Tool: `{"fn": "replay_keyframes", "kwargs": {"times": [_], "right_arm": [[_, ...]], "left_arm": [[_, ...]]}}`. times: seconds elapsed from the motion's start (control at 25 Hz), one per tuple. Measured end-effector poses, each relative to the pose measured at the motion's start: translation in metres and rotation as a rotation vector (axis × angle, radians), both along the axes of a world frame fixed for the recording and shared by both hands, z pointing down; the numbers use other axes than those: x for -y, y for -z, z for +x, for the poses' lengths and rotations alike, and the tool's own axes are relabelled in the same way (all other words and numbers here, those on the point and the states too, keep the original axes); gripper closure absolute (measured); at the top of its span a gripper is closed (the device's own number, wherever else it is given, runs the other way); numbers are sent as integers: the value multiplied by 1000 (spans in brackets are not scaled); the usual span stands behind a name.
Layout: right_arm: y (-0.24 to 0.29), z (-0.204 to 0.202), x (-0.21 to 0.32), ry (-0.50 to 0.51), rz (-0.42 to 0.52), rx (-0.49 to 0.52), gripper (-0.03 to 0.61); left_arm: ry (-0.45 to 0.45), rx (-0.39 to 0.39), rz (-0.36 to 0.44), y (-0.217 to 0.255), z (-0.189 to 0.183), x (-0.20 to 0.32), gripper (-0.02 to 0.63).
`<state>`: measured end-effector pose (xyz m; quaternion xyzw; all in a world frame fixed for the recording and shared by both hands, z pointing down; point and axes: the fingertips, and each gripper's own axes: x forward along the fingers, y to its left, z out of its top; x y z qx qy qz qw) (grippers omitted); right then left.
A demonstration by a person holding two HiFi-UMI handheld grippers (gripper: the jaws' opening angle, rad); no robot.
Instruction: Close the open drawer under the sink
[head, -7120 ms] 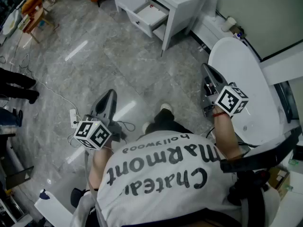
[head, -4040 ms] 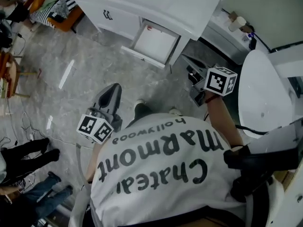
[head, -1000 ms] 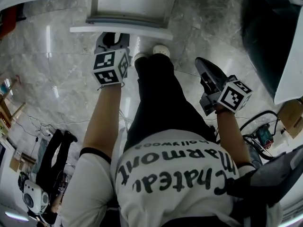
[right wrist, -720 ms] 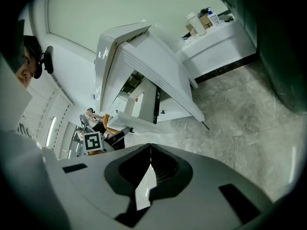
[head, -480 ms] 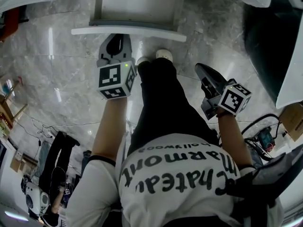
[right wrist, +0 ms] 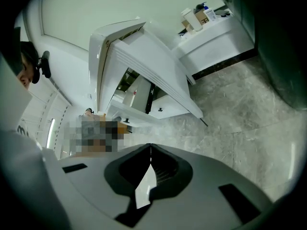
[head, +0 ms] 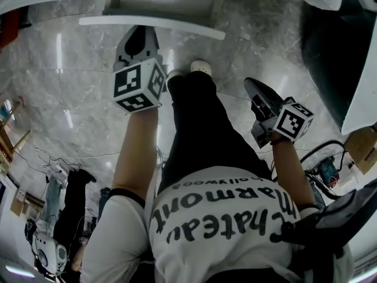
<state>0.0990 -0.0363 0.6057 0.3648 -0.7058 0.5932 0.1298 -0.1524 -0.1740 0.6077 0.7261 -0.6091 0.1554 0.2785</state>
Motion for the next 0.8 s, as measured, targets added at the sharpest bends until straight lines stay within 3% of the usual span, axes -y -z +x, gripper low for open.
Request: {"fn": "replay_keyframes", "kwargs": {"times": [0.24,0.8], "right_arm": [[-1,1,-1,6,6,-3,568],[-4,3,0,-12,15,14,568]], "left_arm": [[-32,22,55,12,-2,35,607],[-44,28,71,13,2,51,607]]}}
